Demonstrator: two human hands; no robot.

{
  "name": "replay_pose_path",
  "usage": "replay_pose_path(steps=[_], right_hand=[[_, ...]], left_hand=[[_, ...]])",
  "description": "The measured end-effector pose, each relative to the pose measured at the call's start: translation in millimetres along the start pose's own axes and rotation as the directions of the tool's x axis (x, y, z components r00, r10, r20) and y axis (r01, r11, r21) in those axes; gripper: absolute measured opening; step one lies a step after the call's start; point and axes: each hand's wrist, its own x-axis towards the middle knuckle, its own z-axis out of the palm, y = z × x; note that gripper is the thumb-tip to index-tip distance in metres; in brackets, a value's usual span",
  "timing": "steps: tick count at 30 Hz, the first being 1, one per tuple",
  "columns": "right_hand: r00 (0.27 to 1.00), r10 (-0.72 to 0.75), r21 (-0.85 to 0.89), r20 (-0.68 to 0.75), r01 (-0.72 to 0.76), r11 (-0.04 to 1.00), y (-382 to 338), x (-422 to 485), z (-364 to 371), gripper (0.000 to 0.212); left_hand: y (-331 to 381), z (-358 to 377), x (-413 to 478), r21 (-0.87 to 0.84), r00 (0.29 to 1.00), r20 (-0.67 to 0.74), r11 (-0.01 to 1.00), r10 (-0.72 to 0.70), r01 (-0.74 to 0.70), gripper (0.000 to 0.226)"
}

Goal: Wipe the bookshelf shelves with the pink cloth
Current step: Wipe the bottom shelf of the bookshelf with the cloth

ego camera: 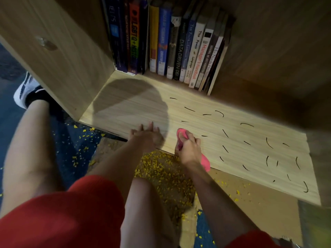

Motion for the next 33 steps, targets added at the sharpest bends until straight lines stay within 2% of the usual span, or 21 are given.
replay_pose_path(steps=[3, 5, 7, 11, 16, 20, 23, 27, 33], right_hand=[[0.999, 0.036, -0.068, -0.005, -0.036, 0.997, -8, -2, 4, 0.051], [1.000, -0.017, -0.187, 0.004, 0.017, 0.982, -7, -4, 6, 0.053], [1.000, -0.022, -0.231, 0.009, 0.023, 0.973, -5, 4, 0, 0.054], [0.998, 0.052, -0.241, -0.032, -0.058, 0.969, -17, 14, -3, 0.053], [0.996, -0.079, -0.245, 0.037, 0.085, 0.966, -8, -14, 1, 0.061], [0.993, -0.056, -0.230, 0.107, 0.080, 0.970, -8, -12, -6, 0.060], [0.987, -0.044, -0.215, 0.151, 0.077, 0.974, -10, -8, -10, 0.057], [0.986, -0.063, -0.205, 0.158, 0.095, 0.974, -9, -5, -10, 0.050], [0.988, -0.049, -0.190, 0.146, 0.077, 0.979, -16, 2, -14, 0.046]], left_hand=[[-3, 5, 4, -0.036, 1.000, -0.022, 0.999, -0.004, 0.003, 0.059], [-5, 9, 7, -0.013, 0.999, -0.053, 1.000, 0.012, -0.012, 0.066], [-8, 12, 8, -0.022, 0.997, -0.074, 0.999, 0.024, -0.025, 0.070], [-10, 16, 7, -0.039, 0.995, -0.089, 0.998, 0.039, -0.042, 0.069], [-13, 15, 7, -0.072, 0.994, -0.097, 0.996, 0.046, -0.053, 0.068], [-5, 15, 3, -0.085, 0.996, -0.092, 0.996, 0.019, -0.027, 0.062], [-1, 6, 2, -0.167, 1.000, -0.028, 0.986, -0.002, -0.003, 0.058], [-3, -4, 2, -0.238, 0.997, 0.062, 0.971, 0.038, -0.022, 0.054], [-7, -16, 4, -0.184, 0.994, 0.098, 0.983, 0.042, -0.023, 0.061]])
